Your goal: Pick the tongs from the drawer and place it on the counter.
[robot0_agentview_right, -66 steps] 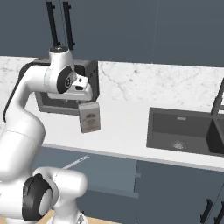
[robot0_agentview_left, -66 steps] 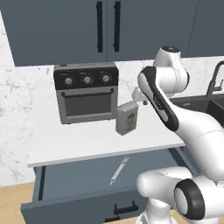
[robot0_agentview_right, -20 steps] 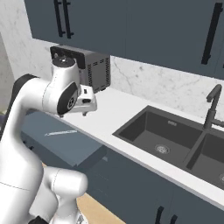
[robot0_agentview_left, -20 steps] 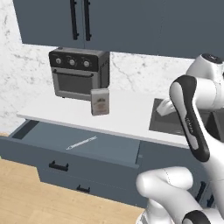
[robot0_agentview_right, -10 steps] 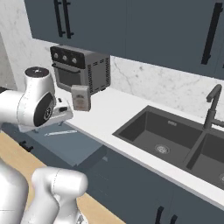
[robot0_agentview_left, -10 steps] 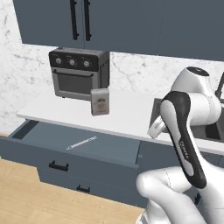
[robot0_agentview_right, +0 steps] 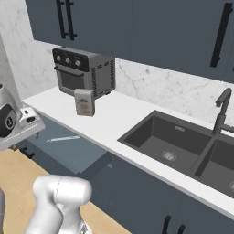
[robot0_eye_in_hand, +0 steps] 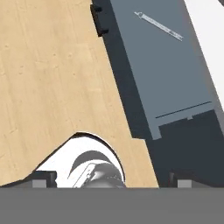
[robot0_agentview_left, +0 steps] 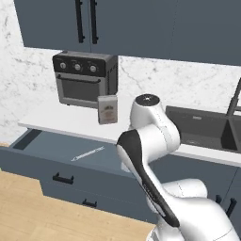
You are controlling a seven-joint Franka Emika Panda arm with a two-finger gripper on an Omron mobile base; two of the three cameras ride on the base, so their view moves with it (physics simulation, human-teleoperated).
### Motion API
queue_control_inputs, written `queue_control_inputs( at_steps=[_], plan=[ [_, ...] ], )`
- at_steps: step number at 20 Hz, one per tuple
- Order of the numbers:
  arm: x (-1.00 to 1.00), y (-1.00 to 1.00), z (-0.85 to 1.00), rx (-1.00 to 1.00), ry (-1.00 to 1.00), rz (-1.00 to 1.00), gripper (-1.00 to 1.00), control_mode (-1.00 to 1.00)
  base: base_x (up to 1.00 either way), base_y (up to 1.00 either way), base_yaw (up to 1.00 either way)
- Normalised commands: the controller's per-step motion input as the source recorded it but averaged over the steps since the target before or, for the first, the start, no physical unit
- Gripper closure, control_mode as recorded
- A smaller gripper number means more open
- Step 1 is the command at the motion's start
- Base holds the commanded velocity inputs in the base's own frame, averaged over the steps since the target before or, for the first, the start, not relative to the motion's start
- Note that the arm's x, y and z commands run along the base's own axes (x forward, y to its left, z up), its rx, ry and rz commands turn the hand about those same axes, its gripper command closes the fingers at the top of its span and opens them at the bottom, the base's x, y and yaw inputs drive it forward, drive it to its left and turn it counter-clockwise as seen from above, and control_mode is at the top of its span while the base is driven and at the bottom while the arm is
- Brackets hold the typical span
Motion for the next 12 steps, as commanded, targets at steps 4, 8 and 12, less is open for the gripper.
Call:
queue_control_inputs(
  at_steps=[4,8,12],
  plan=[
    [0.17,0.62,-0.40,-0.19,0.22,0.01,-1.00,-1.00,0.00,0.00,0.00],
    [0.30,0.40,-0.58,-0.04,0.30,0.02,-1.00,-1.00,0.00,0.00,0.00],
    [0.63,0.17,-0.42,0.00,0.26,0.01,-1.00,-1.00,0.00,0.00,0.00]
  ],
)
